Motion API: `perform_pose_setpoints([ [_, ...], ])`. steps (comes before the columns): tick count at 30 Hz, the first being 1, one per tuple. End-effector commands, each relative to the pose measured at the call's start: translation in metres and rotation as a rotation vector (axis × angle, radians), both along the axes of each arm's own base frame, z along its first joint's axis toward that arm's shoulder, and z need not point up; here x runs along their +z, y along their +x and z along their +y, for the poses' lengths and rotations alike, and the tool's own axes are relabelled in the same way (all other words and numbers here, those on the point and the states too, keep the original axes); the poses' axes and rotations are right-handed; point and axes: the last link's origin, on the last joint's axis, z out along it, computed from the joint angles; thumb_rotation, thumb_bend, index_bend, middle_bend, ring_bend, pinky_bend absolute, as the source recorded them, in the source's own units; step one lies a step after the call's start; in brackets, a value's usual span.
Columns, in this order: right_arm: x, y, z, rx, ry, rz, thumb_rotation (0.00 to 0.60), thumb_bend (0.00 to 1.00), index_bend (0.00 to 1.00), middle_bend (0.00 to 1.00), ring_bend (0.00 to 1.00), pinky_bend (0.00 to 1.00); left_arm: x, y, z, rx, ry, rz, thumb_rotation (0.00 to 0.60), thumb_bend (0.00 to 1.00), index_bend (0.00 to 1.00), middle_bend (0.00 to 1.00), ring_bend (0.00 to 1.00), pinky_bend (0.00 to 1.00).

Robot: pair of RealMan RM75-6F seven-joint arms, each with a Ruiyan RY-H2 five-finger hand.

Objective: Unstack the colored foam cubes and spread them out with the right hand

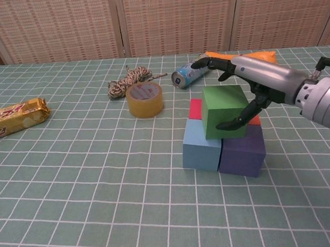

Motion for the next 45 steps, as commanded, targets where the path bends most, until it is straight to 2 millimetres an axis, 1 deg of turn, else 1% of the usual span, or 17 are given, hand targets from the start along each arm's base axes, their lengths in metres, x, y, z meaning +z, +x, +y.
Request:
perform_pose_setpoints([
  [1,-0.002,0.001,-0.002,0.000,-0.009,-0.011,0.600,0.06,0.17,0.11,0.08,0.35,0.000,0.000,0.000,0.000,-0.002,0.001,0.600,0.49,0.22,0.26,0.24,0.44],
  [4,-0.002,-0.001,-0.004,0.009,-0.032,-0.010,0.600,0.06,0.25,0.23,0.22,0.52,-0.001,0.000,0.000,0.000,-0.004,0.003,0.600,0.49,0.23,0.26,0.24,0.44],
  [6,-0.002,-0.004,-0.005,0.015,-0.052,-0.008,0.600,0.06,0.34,0.35,0.35,0.64,-0.001,0.000,0.000,0.001,-0.004,0.002,0.600,0.49,0.23,0.26,0.24,0.44],
  [10,0.001,-0.011,-0.006,0.015,-0.086,-0.021,0.600,0.10,0.44,0.46,0.49,0.77,0.000,0.000,-0.001,-0.001,-0.003,0.002,0.600,0.49,0.23,0.26,0.24,0.44],
  [12,0.006,-0.015,-0.005,0.017,-0.104,-0.030,0.600,0.11,0.48,0.48,0.52,0.79,0.000,0.000,-0.001,-0.001,-0.002,0.002,0.600,0.49,0.23,0.26,0.24,0.44],
  [15,0.018,-0.021,-0.004,0.028,-0.164,-0.032,0.600,0.11,0.49,0.49,0.52,0.80,0.000,0.000,0.000,0.001,-0.003,0.003,0.600,0.49,0.23,0.26,0.24,0.44],
  [18,0.036,-0.036,-0.002,0.034,-0.274,0.012,0.600,0.11,0.49,0.50,0.52,0.81,-0.001,0.000,0.000,0.003,-0.006,0.004,0.600,0.49,0.23,0.26,0.24,0.44],
  [21,0.056,-0.058,0.001,0.009,-0.371,0.083,0.600,0.11,0.49,0.50,0.52,0.81,-0.001,0.000,-0.001,0.002,-0.009,0.004,0.600,0.49,0.24,0.26,0.24,0.44],
  [26,0.091,-0.110,0.009,-0.091,-0.451,0.200,0.600,0.11,0.49,0.50,0.52,0.80,-0.002,0.002,-0.001,-0.006,-0.009,-0.002,0.600,0.49,0.24,0.26,0.24,0.44],
  [29,0.107,-0.139,0.015,-0.170,-0.446,0.256,0.600,0.11,0.46,0.49,0.48,0.77,-0.004,0.002,-0.001,-0.005,-0.012,0.003,0.600,0.49,0.24,0.27,0.24,0.44],
  [31,0.114,-0.154,0.018,-0.215,-0.427,0.286,0.600,0.11,0.36,0.40,0.42,0.71,-0.005,0.001,0.000,0.000,-0.018,0.009,0.600,0.49,0.24,0.27,0.24,0.44],
  [32,0.116,-0.159,0.019,-0.230,-0.417,0.294,0.600,0.11,0.31,0.35,0.39,0.68,-0.006,0.001,0.000,0.002,-0.021,0.010,0.600,0.49,0.24,0.27,0.24,0.44],
  [35,0.120,-0.168,0.022,-0.265,-0.372,0.306,0.600,0.11,0.20,0.21,0.23,0.48,-0.008,0.001,0.000,0.003,-0.030,0.016,0.600,0.49,0.25,0.27,0.25,0.44],
  [37,0.120,-0.170,0.023,-0.270,-0.352,0.313,0.600,0.11,0.11,0.10,0.09,0.31,-0.009,0.001,0.000,0.003,-0.034,0.019,0.600,0.49,0.25,0.27,0.25,0.44],
  [40,0.119,-0.167,0.026,-0.253,-0.340,0.307,0.600,0.11,0.02,0.01,0.00,0.13,-0.008,0.001,0.000,0.004,-0.036,0.019,0.600,0.49,0.25,0.27,0.25,0.44],
  [43,0.117,-0.161,0.032,-0.223,-0.336,0.280,0.600,0.11,0.00,0.00,0.00,0.05,-0.008,0.000,0.000,0.007,-0.034,0.016,0.600,0.49,0.25,0.27,0.24,0.44],
  [45,0.115,-0.158,0.034,-0.206,-0.333,0.266,0.600,0.11,0.00,0.00,0.00,0.03,-0.007,0.000,0.000,0.008,-0.034,0.015,0.600,0.49,0.25,0.27,0.24,0.44],
])
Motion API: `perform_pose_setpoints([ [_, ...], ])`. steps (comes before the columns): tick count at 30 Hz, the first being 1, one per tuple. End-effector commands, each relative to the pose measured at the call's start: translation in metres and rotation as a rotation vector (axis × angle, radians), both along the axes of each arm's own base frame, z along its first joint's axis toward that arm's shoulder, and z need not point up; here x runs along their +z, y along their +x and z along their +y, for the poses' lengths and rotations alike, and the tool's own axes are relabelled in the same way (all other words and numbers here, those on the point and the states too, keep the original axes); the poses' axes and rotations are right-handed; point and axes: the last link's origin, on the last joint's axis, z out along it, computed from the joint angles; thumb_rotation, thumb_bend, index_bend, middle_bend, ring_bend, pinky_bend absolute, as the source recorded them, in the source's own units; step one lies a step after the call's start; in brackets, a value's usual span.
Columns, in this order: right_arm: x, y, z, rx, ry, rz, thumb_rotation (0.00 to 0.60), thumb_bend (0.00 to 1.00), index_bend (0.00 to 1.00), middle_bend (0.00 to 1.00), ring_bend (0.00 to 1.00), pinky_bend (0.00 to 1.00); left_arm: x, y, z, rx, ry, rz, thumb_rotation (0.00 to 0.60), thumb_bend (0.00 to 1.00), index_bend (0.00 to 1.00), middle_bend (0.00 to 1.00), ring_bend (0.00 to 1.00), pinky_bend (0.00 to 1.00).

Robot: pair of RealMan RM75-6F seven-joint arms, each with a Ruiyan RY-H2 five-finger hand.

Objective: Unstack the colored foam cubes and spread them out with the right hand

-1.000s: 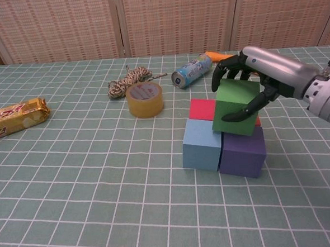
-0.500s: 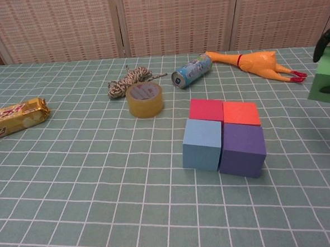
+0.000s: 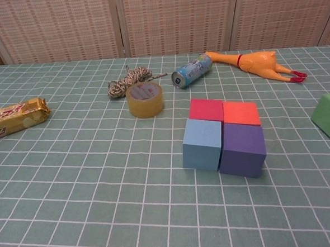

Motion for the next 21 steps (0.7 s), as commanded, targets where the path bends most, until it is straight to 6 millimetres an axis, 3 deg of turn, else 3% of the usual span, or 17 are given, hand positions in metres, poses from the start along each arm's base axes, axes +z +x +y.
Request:
perform_pose_setpoints([
  [1,-0.004,0.006,0.007,0.032,0.015,-0.029,0.600,0.11,0.00,0.00,0.00,0.03,0.000,0.000,0.000,0.000,0.000,0.000,0.600,0.49,0.25,0.27,0.24,0.44],
  [6,-0.016,0.018,0.017,0.081,0.080,-0.097,0.600,0.11,0.01,0.00,0.00,0.04,-0.001,0.000,0.000,-0.001,-0.002,0.004,0.600,0.49,0.25,0.27,0.24,0.44],
  [8,-0.021,0.021,0.022,0.105,0.124,-0.092,0.600,0.11,0.04,0.07,0.02,0.09,-0.001,0.000,0.000,0.002,-0.005,0.009,0.600,0.49,0.25,0.27,0.24,0.44],
  [11,-0.030,0.022,0.027,0.079,0.210,-0.076,0.600,0.11,0.08,0.22,0.13,0.21,-0.002,-0.001,0.000,0.006,-0.007,0.013,0.600,0.49,0.25,0.27,0.24,0.44],
  [21,-0.057,0.021,0.017,0.003,0.322,-0.086,0.600,0.11,0.13,0.31,0.18,0.26,0.000,-0.001,0.000,0.006,-0.001,0.012,0.600,0.49,0.26,0.27,0.25,0.44],
])
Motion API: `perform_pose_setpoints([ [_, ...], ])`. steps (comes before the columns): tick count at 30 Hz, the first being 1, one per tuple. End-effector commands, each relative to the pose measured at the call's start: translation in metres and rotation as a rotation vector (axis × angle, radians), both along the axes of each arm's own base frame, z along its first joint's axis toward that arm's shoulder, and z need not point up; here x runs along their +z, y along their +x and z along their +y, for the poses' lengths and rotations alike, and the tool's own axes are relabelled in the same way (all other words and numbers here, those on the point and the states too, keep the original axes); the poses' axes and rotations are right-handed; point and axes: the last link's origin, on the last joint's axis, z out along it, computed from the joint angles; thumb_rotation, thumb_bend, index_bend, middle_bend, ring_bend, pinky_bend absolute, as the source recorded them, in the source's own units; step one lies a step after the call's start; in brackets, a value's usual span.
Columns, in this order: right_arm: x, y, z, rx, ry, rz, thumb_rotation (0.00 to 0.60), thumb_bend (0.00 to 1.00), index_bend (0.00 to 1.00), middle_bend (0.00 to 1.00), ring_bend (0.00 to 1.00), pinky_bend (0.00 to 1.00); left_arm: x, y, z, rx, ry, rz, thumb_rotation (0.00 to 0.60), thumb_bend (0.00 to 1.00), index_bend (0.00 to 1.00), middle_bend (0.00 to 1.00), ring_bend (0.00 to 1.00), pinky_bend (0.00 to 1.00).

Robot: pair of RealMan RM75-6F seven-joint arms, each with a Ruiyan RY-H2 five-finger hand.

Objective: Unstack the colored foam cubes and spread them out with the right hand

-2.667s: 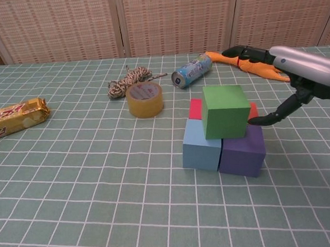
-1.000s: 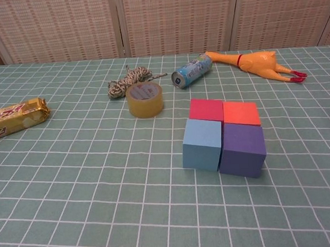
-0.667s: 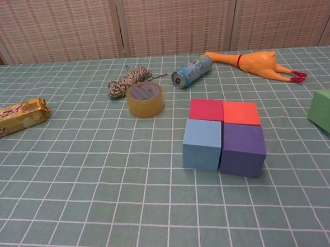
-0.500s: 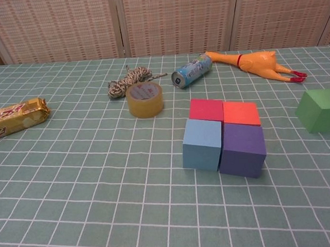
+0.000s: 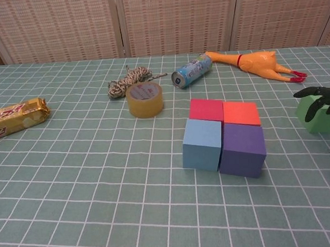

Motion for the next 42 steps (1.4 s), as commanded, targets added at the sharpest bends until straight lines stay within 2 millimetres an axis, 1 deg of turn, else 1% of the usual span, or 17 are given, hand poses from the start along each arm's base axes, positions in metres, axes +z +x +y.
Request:
perform_pose_setpoints([
  [1,-0.011,0.006,-0.005,-0.002,0.026,-0.042,0.600,0.11,0.16,0.32,0.18,0.26,0.000,0.000,0.000,0.001,-0.002,0.003,0.600,0.49,0.26,0.27,0.25,0.44],
  [2,-0.021,0.011,-0.011,0.004,0.046,-0.083,0.600,0.11,0.19,0.33,0.18,0.26,-0.001,-0.001,0.000,0.003,-0.007,0.006,0.600,0.49,0.26,0.27,0.25,0.44],
  [5,-0.033,0.013,-0.019,0.029,0.062,-0.122,0.600,0.11,0.20,0.32,0.18,0.26,0.000,0.000,0.000,0.002,-0.005,0.009,0.600,0.49,0.26,0.27,0.25,0.44],
  [7,-0.039,0.015,-0.023,0.045,0.073,-0.146,0.600,0.11,0.20,0.29,0.17,0.26,0.001,0.000,0.000,0.002,-0.001,0.007,0.600,0.49,0.26,0.27,0.25,0.44],
  [9,-0.043,0.017,-0.026,0.057,0.082,-0.166,0.600,0.11,0.19,0.25,0.13,0.24,0.002,0.000,0.000,0.002,0.003,0.004,0.600,0.48,0.26,0.27,0.25,0.44],
  [13,-0.052,0.022,-0.030,0.074,0.109,-0.200,0.600,0.11,0.17,0.21,0.09,0.19,0.003,0.000,-0.001,0.001,0.009,0.000,0.600,0.49,0.26,0.27,0.25,0.44],
  [17,-0.061,0.028,-0.032,0.082,0.154,-0.248,0.600,0.11,0.15,0.15,0.03,0.12,0.002,0.000,-0.001,0.001,0.003,0.004,0.600,0.49,0.27,0.27,0.24,0.44],
  [21,-0.068,0.034,-0.033,0.110,0.183,-0.264,0.600,0.11,0.14,0.12,0.00,0.10,0.002,0.000,-0.001,0.000,0.002,0.006,0.600,0.49,0.27,0.27,0.25,0.44],
  [25,-0.072,0.036,-0.032,0.132,0.202,-0.268,0.600,0.11,0.12,0.09,0.00,0.08,0.003,0.000,-0.001,0.001,0.009,0.002,0.600,0.49,0.27,0.27,0.25,0.44],
  [30,-0.072,0.035,-0.030,0.139,0.221,-0.266,0.600,0.11,0.06,0.05,0.00,0.04,0.003,0.000,-0.001,-0.001,0.009,0.001,0.600,0.49,0.27,0.27,0.25,0.44],
  [37,-0.067,0.035,-0.027,0.146,0.231,-0.276,0.600,0.11,0.04,0.03,0.00,0.02,0.002,0.000,-0.001,0.003,0.001,0.007,0.600,0.49,0.27,0.27,0.25,0.44],
  [42,-0.068,0.038,-0.024,0.124,0.257,-0.317,0.600,0.11,0.04,0.03,0.00,0.02,0.001,0.000,-0.001,0.002,-0.004,0.011,0.600,0.49,0.27,0.27,0.25,0.44],
])
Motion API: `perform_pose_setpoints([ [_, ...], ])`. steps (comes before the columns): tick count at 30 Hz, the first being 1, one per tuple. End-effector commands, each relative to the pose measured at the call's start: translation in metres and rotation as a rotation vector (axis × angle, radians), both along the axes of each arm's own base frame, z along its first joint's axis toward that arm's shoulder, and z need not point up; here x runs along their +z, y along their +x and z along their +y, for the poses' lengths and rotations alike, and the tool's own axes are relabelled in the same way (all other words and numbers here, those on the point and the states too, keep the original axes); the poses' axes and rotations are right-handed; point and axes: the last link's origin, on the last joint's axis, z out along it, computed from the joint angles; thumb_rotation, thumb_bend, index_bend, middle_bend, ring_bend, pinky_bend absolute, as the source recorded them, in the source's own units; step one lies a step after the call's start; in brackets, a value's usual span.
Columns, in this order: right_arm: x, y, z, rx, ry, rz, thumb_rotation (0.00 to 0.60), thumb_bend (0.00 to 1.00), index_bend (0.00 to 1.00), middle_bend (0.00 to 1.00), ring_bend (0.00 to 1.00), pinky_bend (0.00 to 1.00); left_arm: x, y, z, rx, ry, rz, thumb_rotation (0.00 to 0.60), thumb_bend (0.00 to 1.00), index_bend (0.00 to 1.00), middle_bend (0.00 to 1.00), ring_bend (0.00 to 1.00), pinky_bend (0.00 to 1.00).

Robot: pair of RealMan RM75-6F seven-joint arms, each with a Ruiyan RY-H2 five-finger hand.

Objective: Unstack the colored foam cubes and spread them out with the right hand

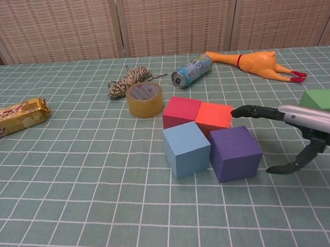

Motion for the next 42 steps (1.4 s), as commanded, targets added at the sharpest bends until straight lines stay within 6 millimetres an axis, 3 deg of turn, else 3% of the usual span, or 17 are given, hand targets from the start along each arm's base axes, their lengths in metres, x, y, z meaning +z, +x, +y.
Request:
perform_pose_setpoints([
  [1,-0.002,0.001,0.003,-0.013,0.033,-0.017,0.600,0.11,0.04,0.03,0.00,0.02,0.000,0.000,0.000,-0.002,0.001,0.000,0.600,0.49,0.27,0.27,0.25,0.44],
  [5,-0.005,0.000,0.004,-0.009,0.036,-0.011,0.600,0.11,0.06,0.06,0.00,0.03,0.001,0.000,0.000,0.001,0.006,-0.004,0.600,0.49,0.27,0.27,0.25,0.44],
  [10,-0.007,0.001,0.004,0.011,-0.019,-0.015,0.600,0.11,0.13,0.23,0.03,0.12,0.002,0.000,0.000,0.000,0.007,-0.007,0.600,0.49,0.27,0.27,0.25,0.44],
  [13,-0.006,0.001,0.004,0.027,-0.058,-0.028,0.600,0.11,0.19,0.33,0.08,0.16,0.002,0.000,0.000,0.000,0.006,-0.006,0.600,0.49,0.27,0.27,0.25,0.44],
  [18,-0.002,0.002,0.004,0.053,-0.134,-0.055,0.600,0.11,0.40,0.49,0.17,0.22,0.001,0.000,0.000,0.002,0.003,-0.004,0.600,0.49,0.27,0.27,0.25,0.44],
  [23,0.009,-0.004,0.004,0.052,-0.184,-0.036,0.600,0.11,0.48,0.52,0.19,0.24,0.001,0.000,0.000,0.004,0.000,-0.004,0.600,0.49,0.27,0.27,0.25,0.44],
  [32,0.034,-0.011,0.016,0.011,-0.212,0.089,0.600,0.11,0.46,0.52,0.19,0.24,-0.002,0.000,0.001,0.006,-0.007,-0.001,0.600,0.49,0.27,0.27,0.25,0.44],
  [35,0.033,-0.009,0.020,-0.003,-0.162,0.102,0.600,0.11,0.38,0.47,0.18,0.24,-0.003,0.001,0.000,0.002,-0.012,0.003,0.600,0.49,0.27,0.27,0.25,0.44],
  [42,0.015,0.000,0.023,-0.016,-0.046,0.070,0.600,0.07,0.17,0.28,0.01,0.17,-0.002,0.000,0.001,0.008,-0.009,-0.001,0.600,0.49,0.27,0.27,0.25,0.44],
])
